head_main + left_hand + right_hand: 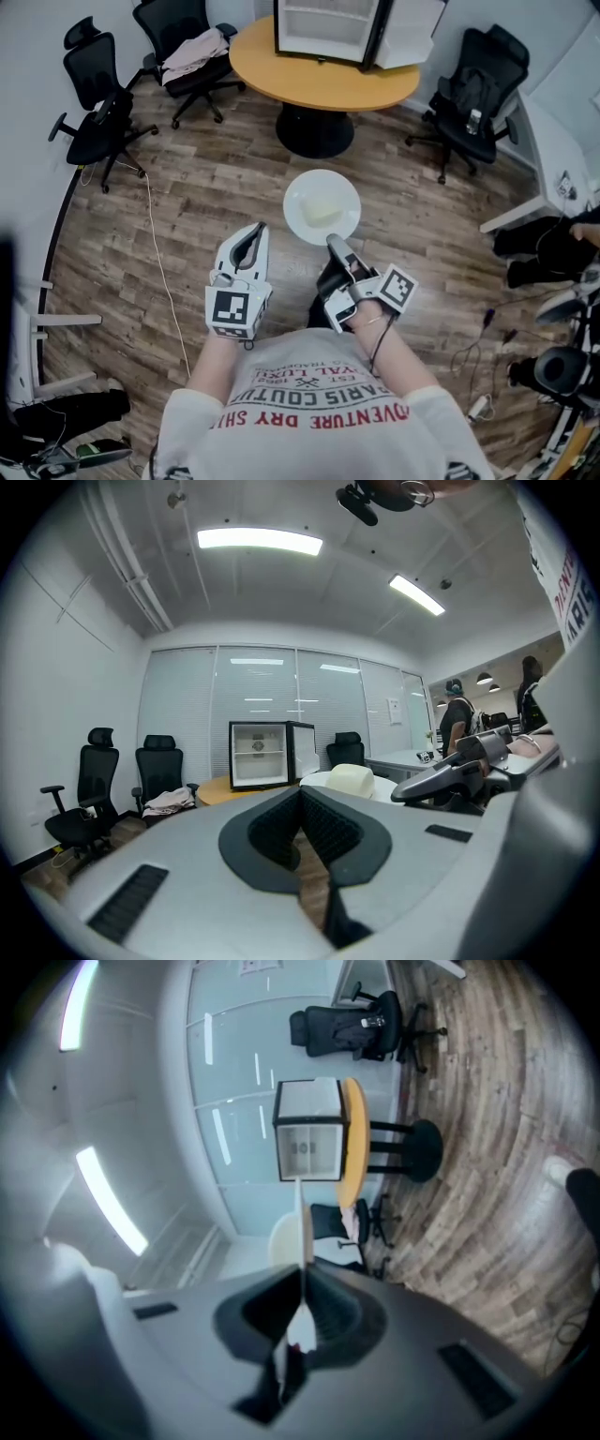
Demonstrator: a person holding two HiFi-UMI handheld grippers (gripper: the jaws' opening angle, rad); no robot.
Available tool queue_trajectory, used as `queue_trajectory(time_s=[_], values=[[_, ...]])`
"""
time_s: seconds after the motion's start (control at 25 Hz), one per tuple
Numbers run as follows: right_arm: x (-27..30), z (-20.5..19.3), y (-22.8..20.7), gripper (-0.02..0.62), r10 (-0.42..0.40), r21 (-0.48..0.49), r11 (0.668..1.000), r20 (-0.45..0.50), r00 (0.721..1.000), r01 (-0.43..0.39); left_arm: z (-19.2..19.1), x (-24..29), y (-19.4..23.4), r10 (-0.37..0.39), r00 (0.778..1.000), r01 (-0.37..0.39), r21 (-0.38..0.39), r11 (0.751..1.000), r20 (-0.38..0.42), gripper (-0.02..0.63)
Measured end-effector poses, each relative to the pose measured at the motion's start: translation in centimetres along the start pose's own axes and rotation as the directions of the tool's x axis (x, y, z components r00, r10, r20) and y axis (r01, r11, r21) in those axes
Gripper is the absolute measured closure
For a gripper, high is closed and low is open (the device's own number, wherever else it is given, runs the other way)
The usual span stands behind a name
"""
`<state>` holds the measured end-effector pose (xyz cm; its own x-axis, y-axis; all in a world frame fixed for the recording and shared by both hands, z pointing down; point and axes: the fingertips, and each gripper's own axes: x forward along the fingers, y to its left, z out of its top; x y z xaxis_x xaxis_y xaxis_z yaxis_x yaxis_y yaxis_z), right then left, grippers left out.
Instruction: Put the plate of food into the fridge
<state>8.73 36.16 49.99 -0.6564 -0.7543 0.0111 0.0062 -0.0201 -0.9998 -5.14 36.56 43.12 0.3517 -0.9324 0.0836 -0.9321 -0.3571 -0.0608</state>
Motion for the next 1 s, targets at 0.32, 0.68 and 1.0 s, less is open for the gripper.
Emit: queue_trajectory(time_s=[0.32,0.68,1.0], values=[[6.8,9.3,0.0,0.558,-0.013,-0.003,1.000,-0.038,0.999,0.013,0.8,11.5,0.8,0.021,1.000,-0.021,-0.012,1.000,-0.001,0.572],[12.8,19.5,0.4,0.558,-0.013,-0.019,1.000,-0.067,0.998,0.012,2.2,23.2,1.3,0.054,0.998,-0.053,-0.015,0.998,0.025,0.572],[17.7,27.3,0.6,0.558,-0.032,-0.023,0.999,-0.081,0.996,0.031,2.9,31.7,2.8,0.087,0.996,-0.086,-0.027,0.996,0.015,0.572]])
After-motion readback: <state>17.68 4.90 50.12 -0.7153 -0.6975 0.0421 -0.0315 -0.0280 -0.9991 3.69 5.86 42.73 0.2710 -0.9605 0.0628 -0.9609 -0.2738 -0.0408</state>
